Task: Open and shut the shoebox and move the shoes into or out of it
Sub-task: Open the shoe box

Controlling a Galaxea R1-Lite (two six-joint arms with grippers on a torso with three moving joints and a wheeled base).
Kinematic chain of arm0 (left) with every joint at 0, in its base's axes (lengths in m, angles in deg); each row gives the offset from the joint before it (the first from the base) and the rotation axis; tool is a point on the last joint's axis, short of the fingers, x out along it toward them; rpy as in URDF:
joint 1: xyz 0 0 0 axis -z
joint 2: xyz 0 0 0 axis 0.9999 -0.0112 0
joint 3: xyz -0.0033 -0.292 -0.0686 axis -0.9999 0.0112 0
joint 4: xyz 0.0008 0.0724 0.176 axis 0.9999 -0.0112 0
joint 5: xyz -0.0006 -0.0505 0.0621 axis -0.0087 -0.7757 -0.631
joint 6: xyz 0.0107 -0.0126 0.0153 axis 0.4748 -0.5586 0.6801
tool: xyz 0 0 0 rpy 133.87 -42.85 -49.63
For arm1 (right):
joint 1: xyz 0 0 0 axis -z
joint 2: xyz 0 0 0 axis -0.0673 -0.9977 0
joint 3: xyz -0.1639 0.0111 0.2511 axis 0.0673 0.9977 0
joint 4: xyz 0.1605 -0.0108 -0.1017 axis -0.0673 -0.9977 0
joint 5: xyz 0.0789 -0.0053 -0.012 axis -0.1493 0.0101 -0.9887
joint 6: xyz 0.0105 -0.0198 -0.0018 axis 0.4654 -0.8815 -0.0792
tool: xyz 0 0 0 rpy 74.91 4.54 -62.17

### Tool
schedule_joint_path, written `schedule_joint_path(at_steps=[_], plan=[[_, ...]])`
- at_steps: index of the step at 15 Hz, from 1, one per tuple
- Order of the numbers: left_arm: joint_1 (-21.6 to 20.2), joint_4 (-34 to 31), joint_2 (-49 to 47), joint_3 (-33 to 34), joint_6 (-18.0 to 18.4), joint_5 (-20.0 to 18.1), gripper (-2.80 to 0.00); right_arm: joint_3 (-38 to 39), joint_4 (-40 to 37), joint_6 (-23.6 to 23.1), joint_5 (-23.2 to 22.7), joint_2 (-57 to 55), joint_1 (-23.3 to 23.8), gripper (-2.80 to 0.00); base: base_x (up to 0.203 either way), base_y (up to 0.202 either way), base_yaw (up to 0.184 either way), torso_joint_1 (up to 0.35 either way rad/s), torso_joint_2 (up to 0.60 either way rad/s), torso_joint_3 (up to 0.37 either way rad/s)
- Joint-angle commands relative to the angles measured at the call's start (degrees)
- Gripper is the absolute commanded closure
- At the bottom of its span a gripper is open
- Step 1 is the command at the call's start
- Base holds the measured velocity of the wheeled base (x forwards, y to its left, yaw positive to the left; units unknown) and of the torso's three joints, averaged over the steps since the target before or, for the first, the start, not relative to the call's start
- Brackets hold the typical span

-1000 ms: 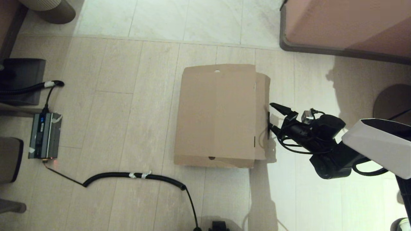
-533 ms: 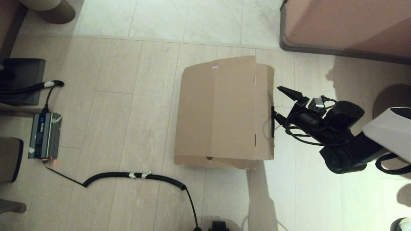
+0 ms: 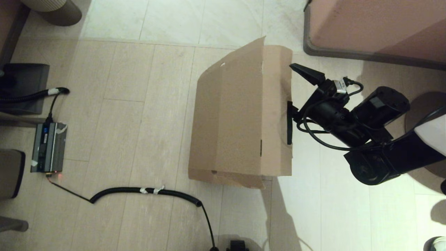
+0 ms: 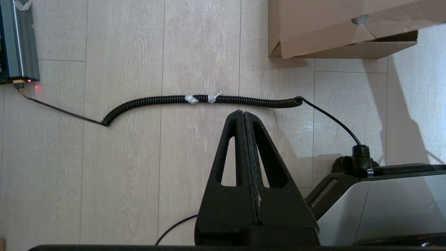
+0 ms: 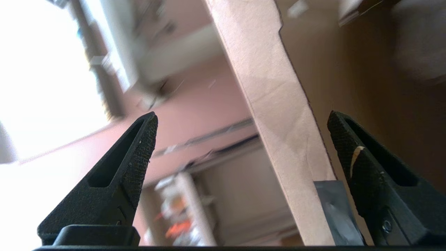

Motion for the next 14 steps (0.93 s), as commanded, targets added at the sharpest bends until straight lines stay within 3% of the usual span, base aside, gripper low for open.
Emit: schedule_joint_path(at_steps=[1, 6, 10, 14], plan=[[0.01, 0.02, 0.01, 0.44, 0.01, 0.01, 0.00, -0.39, 0.49, 0.47, -0.21, 3.24, -2.86, -2.80, 0.000, 0.000, 0.000, 0.000, 0.00, 0.000], [0.01, 0.02, 0.01, 0.44, 0.01, 0.01, 0.00, -3.71, 0.49, 0.38, -1.25, 5.88, -12.31, -2.80, 0.000, 0.000, 0.000, 0.000, 0.00, 0.000], [0.01, 0.02, 0.01, 0.44, 0.01, 0.01, 0.00, -10.20, 0.49, -0.49, -2.21, -1.36, -18.34, -2.80, 0.000, 0.000, 0.000, 0.000, 0.00, 0.000], [0.01, 0.02, 0.01, 0.44, 0.01, 0.01, 0.00, -21.33, 0.49, -7.56, -2.47, -15.23, -23.84, -2.80, 0.000, 0.000, 0.000, 0.000, 0.00, 0.000]])
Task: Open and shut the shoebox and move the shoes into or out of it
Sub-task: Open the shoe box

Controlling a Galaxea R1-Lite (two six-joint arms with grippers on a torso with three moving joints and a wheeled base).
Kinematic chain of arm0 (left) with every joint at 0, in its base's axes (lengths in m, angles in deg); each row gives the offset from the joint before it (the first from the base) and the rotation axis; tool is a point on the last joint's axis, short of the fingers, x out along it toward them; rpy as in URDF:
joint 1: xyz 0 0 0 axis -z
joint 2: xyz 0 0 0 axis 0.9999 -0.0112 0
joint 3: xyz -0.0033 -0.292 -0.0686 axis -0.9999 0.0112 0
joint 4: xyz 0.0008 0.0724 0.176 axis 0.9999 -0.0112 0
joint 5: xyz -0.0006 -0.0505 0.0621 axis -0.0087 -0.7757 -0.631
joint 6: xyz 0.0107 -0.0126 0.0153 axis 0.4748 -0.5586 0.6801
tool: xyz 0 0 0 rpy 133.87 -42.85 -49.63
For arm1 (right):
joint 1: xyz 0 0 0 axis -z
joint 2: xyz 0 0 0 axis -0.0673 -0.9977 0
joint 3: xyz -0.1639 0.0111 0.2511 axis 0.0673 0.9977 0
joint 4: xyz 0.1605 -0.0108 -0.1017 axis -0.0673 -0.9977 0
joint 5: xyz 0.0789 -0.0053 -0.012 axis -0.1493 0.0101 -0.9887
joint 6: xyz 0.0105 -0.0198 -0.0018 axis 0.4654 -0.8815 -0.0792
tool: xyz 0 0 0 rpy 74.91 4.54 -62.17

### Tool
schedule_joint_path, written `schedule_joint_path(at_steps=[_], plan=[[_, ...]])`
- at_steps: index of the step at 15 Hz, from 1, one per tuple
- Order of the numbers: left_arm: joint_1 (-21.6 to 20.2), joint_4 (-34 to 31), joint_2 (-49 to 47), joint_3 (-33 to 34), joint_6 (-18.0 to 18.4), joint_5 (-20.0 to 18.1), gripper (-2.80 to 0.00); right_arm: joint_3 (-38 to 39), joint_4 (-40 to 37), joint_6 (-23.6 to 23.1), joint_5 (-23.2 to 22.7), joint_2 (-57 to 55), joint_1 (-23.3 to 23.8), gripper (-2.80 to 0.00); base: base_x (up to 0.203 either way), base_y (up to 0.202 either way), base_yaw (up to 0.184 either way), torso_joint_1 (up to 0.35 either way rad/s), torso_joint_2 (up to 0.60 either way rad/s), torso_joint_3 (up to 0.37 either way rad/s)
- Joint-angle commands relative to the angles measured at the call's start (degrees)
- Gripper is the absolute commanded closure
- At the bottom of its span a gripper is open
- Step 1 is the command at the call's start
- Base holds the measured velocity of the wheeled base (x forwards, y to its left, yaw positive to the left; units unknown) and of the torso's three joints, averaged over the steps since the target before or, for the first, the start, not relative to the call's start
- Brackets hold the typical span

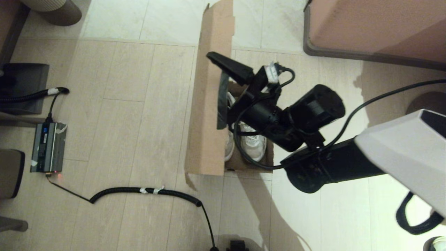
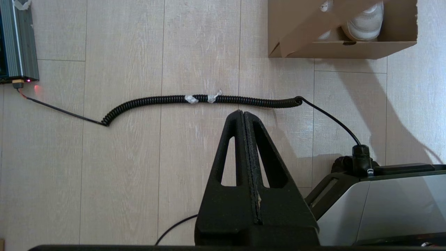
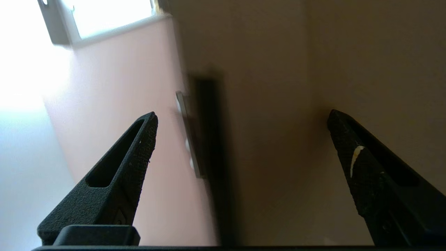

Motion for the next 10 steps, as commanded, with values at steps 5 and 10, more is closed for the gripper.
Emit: schedule_joint_path(at_steps=[5, 10], plan=[[0.00, 0.02, 0.01, 0.44, 0.00, 0.01, 0.00, -18.77, 0.49, -1.57, -4.70, -14.91, -8.37, -2.80, 0.000, 0.000, 0.000, 0.000, 0.00, 0.000], [0.00, 0.02, 0.01, 0.44, 0.00, 0.01, 0.00, -19.19, 0.49, -1.82, -6.09, -17.54, -10.16, -2.80, 0.000, 0.000, 0.000, 0.000, 0.00, 0.000]])
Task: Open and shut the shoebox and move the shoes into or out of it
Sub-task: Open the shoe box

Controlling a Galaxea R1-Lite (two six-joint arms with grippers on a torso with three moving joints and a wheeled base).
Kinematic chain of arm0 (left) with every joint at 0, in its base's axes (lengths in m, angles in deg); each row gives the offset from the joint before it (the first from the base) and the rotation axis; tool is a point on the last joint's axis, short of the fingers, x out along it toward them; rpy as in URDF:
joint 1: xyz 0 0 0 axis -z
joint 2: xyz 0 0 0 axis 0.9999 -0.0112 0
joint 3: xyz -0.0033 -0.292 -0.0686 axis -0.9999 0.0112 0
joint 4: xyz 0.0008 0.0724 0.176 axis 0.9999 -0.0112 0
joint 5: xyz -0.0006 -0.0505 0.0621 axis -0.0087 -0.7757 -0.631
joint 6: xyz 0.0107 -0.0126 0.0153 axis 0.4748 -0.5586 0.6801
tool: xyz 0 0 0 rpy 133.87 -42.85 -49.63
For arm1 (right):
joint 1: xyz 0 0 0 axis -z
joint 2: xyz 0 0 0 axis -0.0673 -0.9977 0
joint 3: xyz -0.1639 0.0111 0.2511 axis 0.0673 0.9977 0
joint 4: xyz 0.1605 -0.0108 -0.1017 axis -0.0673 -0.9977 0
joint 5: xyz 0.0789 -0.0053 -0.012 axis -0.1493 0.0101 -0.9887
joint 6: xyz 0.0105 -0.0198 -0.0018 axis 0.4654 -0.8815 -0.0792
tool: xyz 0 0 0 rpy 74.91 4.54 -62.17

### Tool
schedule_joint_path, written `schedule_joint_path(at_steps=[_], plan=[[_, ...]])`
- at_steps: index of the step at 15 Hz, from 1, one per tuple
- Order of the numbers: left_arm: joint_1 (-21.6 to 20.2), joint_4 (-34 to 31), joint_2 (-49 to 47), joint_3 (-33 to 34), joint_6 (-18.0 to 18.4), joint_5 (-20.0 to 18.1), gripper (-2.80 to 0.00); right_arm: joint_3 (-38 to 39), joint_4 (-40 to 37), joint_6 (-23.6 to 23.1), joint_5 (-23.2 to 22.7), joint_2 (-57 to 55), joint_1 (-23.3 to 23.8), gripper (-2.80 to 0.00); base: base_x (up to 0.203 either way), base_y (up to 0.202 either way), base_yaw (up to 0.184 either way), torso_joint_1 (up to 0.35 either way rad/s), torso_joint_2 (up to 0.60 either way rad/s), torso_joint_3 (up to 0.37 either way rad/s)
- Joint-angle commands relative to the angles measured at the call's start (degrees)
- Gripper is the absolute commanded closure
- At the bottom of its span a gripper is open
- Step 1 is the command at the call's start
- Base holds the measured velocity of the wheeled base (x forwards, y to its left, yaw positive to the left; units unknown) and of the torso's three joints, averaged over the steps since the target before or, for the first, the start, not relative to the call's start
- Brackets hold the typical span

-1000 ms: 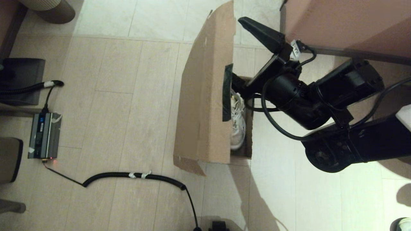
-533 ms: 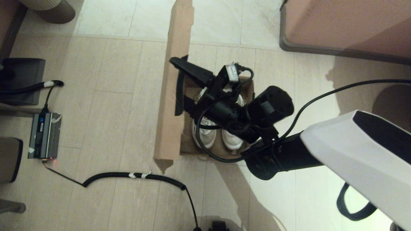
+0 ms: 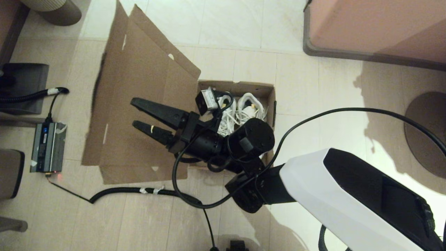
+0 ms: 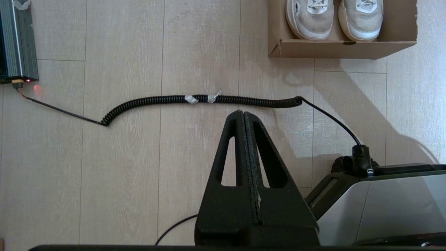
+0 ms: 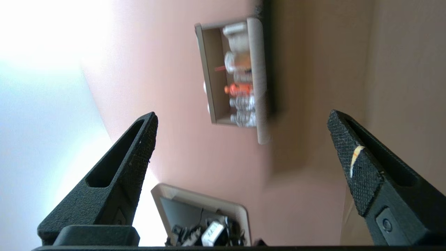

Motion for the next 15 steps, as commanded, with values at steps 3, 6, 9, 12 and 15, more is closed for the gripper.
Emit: schedule_joint_path(at_steps=[3, 6, 9, 12, 15], plan=[[0.00, 0.02, 0.01, 0.44, 0.02, 0.01, 0.00, 2.21, 0.49, -1.50, -0.24, -0.13, 0.01, -2.80, 0.000, 0.000, 0.000, 0.000, 0.00, 0.000], [0.00, 0.02, 0.01, 0.44, 0.02, 0.01, 0.00, 11.53, 0.38, -8.57, -0.68, 7.45, 2.32, -2.80, 0.000, 0.000, 0.000, 0.000, 0.00, 0.000], [0.00, 0.02, 0.01, 0.44, 0.02, 0.01, 0.00, 23.36, -3.35, -27.99, -0.88, 17.23, 9.02, -2.80, 0.000, 0.000, 0.000, 0.000, 0.00, 0.000], [0.00, 0.02, 0.01, 0.44, 0.02, 0.01, 0.00, 30.82, -5.36, -34.85, 3.65, 27.58, 19.06, -2.80, 0.000, 0.000, 0.000, 0.000, 0.00, 0.000], [0.00, 0.02, 0.01, 0.44, 0.02, 0.01, 0.00, 37.22, -5.78, -36.67, 4.64, 37.68, 26.15, -2.80, 0.000, 0.000, 0.000, 0.000, 0.00, 0.000]])
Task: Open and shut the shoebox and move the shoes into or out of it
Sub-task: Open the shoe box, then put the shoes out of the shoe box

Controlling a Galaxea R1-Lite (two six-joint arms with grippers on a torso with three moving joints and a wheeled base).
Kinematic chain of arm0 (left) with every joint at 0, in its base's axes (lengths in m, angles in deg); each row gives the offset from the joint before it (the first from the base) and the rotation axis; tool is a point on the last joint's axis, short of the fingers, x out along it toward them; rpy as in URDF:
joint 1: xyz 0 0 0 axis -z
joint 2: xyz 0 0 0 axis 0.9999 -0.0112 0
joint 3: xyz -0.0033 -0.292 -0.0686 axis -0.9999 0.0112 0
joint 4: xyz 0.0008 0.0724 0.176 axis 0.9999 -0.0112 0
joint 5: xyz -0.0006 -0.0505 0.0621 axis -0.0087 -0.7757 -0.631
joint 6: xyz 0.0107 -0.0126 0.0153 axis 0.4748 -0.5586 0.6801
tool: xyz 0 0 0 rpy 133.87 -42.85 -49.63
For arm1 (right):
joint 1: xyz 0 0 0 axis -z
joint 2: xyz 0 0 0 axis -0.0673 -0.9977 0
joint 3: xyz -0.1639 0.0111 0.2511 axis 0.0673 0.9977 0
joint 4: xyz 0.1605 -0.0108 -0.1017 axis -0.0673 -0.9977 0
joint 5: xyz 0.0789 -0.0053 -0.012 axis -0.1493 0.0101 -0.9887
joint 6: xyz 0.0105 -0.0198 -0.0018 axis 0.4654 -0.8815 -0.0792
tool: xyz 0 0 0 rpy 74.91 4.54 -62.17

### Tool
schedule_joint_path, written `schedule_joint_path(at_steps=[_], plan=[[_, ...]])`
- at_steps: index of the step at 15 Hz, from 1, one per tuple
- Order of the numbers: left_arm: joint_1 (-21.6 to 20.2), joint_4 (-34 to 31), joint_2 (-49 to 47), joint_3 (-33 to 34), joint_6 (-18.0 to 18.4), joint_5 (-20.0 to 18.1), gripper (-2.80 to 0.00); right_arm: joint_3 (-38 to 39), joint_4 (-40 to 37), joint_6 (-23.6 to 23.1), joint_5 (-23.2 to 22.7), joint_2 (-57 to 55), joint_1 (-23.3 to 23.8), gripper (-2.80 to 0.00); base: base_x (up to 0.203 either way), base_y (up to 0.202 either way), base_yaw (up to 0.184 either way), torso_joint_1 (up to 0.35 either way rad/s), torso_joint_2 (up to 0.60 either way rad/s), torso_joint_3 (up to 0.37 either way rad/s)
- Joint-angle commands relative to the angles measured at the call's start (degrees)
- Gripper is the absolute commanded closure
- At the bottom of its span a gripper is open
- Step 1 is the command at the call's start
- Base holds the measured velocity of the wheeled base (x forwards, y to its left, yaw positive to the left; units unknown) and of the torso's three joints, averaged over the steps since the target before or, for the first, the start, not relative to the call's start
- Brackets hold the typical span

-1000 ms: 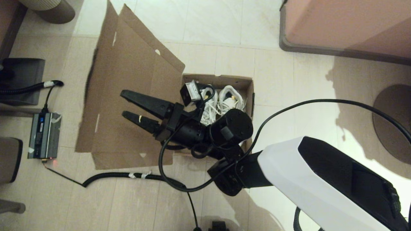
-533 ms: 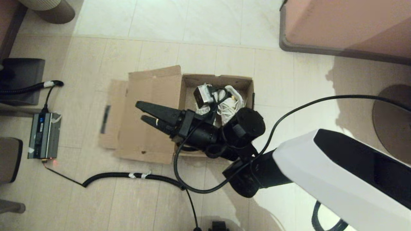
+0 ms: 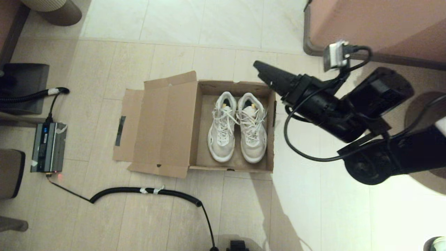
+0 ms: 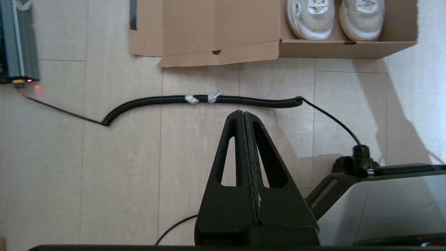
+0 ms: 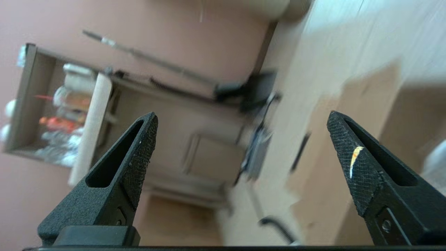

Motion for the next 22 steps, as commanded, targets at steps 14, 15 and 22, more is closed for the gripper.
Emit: schedule_joint_path(at_steps=[14, 15, 22], plan=[[0.00, 0.02, 0.01, 0.44, 0.00, 0.01, 0.00, 40.22, -15.24, 0.33, 0.60, 38.38, 9.01, -2.80, 0.000, 0.000, 0.000, 0.000, 0.00, 0.000], [0.00, 0.02, 0.01, 0.44, 0.00, 0.01, 0.00, 38.46, -26.74, 0.19, 0.62, 37.91, 9.79, -2.80, 0.000, 0.000, 0.000, 0.000, 0.00, 0.000], [0.00, 0.02, 0.01, 0.44, 0.00, 0.01, 0.00, 27.96, -24.12, -2.07, 1.69, 21.07, 11.45, -2.80, 0.000, 0.000, 0.000, 0.000, 0.00, 0.000]])
